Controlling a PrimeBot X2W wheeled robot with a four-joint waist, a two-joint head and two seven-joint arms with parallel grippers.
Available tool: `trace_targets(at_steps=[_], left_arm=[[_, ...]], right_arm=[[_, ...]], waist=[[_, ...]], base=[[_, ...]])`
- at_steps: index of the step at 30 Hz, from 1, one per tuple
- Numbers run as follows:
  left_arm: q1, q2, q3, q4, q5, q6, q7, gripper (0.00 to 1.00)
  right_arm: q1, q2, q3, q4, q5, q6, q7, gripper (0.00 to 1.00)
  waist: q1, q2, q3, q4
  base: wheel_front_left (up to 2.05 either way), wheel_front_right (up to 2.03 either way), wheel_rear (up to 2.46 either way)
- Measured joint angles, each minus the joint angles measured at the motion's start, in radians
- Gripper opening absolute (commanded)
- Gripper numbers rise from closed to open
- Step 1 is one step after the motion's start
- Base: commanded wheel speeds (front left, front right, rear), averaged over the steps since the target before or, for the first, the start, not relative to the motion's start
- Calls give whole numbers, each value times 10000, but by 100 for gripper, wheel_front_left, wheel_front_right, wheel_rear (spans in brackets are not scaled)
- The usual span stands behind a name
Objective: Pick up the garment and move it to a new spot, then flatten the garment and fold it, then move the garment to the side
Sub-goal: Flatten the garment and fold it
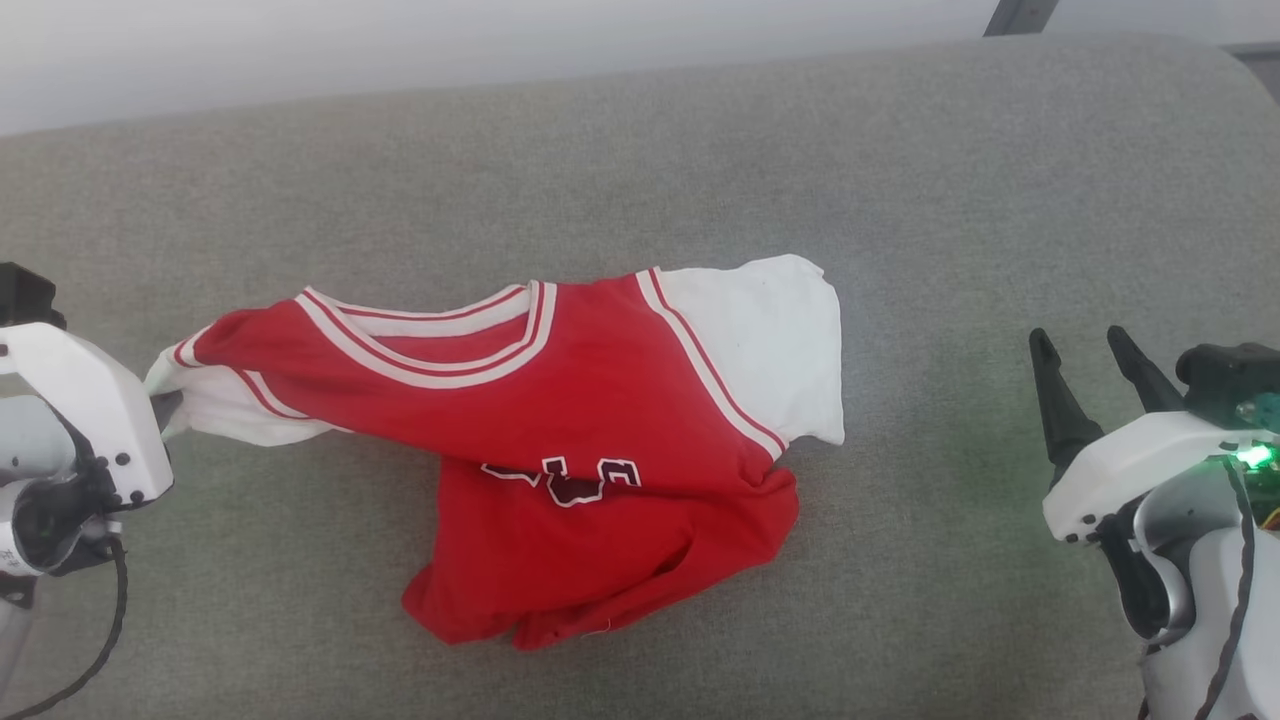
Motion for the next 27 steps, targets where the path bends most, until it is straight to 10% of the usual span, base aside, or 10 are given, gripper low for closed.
trace_targets(at_steps=[11, 16, 17, 18, 27], left_arm=[[-1319, -679, -694, 2050, 566, -625, -280, 1], [-1836, -934, -830, 2959, 665, -890, -445, 18], [-1958, -974, -863, 3124, 688, -965, -476, 47], [-2081, -999, -871, 3277, 708, -1009, -543, 100], [-2878, -963, -1089, 3664, 961, -1429, -508, 100]], right_arm=[[-421, 63, 370, 69, 54, 0, -33, 100], [-546, 58, 491, 146, 100, 0, -96, 100], [-546, 56, 504, 173, 102, 0, -102, 100], [-546, 54, 518, 196, 104, 0, -105, 100], [-550, -15, 510, 265, 117, 0, -238, 100]], waist=[[0, 0, 594, -153], [0, 0, 741, -240], [0, 0, 761, -251], [0, 0, 778, -254], [0, 0, 649, -116]], base=[[0, 0, 0], [0, 0, 0], [0, 0, 0], [0, 0, 0], [0, 0, 0]])
